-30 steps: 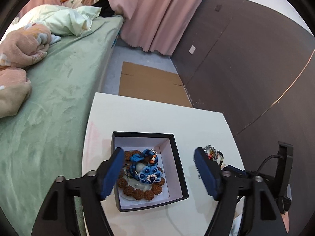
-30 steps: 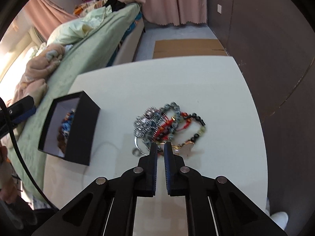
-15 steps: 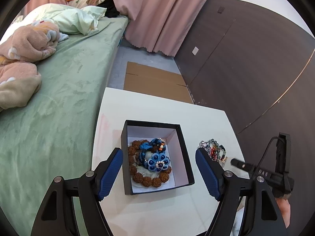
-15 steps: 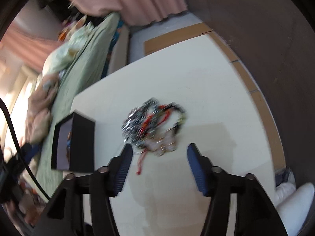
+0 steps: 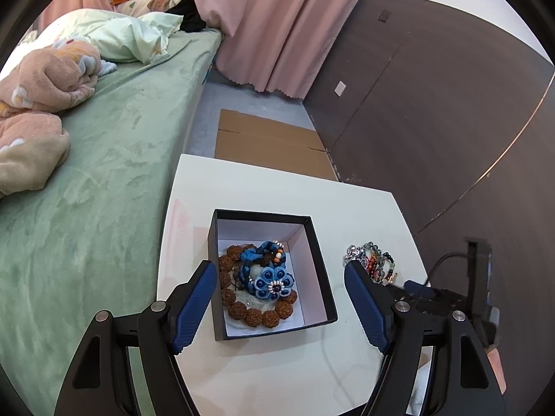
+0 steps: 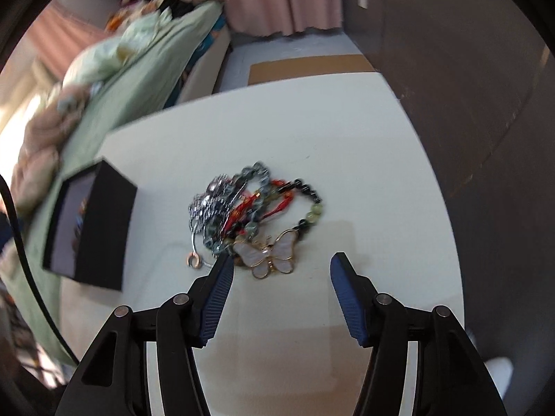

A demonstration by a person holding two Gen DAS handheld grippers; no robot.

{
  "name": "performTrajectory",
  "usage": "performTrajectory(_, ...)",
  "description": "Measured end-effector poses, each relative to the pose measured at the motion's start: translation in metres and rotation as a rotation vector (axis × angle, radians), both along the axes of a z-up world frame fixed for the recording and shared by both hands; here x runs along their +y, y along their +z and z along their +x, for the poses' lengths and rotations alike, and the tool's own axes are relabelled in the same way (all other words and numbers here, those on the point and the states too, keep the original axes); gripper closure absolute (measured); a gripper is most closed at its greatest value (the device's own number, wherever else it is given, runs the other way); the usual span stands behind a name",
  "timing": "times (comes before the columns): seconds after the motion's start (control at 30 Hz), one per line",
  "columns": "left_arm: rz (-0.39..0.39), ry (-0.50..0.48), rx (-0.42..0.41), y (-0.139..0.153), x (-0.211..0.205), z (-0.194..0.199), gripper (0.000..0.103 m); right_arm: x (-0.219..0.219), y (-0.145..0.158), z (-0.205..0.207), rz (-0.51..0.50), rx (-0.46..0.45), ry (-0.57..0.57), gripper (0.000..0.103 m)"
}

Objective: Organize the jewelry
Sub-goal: 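Grasp the white butterfly brooch with the right tool and lift it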

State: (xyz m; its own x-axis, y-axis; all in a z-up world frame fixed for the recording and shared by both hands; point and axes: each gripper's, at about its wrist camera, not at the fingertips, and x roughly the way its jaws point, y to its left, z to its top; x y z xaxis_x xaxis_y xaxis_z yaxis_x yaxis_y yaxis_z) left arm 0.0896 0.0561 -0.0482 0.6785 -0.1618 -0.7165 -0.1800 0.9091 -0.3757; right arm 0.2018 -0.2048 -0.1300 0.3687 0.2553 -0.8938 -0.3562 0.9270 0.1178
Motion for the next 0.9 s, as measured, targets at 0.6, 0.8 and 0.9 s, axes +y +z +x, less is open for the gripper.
performTrajectory(0.6,-0.023,0.018,0.004,0.000,0.010,0.010,0.026,0.020,-0.006,0.008,-0.050,-0.024,0.037,0.062)
performTrajectory(0.8,-0.026,0.034,-0.001,-0.001,0.017,0.007,0.026,0.021,0.000,0.002,-0.040,-0.018,0.041,0.066)
performTrajectory(0.9,-0.025,0.041,-0.005,0.000,0.020,0.003,0.026,0.017,0.011,-0.003,-0.003,-0.034,0.029,0.066)
